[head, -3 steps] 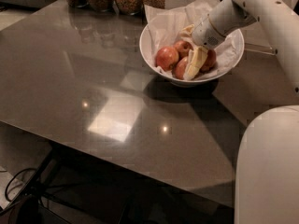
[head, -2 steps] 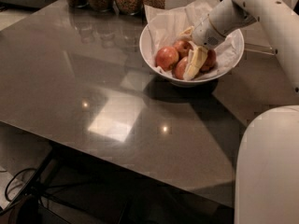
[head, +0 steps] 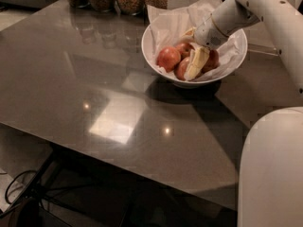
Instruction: Pick apple from white bowl
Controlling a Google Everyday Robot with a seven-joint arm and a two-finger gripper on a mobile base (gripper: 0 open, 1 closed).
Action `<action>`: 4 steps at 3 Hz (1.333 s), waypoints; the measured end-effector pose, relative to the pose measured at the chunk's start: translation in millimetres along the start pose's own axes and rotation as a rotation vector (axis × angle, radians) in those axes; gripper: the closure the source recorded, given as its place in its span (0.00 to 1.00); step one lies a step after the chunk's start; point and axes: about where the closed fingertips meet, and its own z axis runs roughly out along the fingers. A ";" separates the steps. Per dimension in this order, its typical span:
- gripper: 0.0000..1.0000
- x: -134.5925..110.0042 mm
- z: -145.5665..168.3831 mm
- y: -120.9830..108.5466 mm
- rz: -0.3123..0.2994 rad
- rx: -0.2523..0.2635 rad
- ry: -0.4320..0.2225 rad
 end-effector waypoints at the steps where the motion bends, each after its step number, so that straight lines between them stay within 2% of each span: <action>1: 0.88 -4.6 -14.5 -6.8 -0.023 0.035 0.014; 2: 1.00 -15.8 -48.1 -10.8 -0.060 0.095 0.038; 3: 1.00 -15.8 -47.6 -10.5 -0.060 0.094 0.038; 4: 0.81 -15.8 -47.6 -10.5 -0.060 0.094 0.038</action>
Offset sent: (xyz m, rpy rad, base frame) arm 0.0040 -0.0449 0.1106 -0.0780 -0.2255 -0.0408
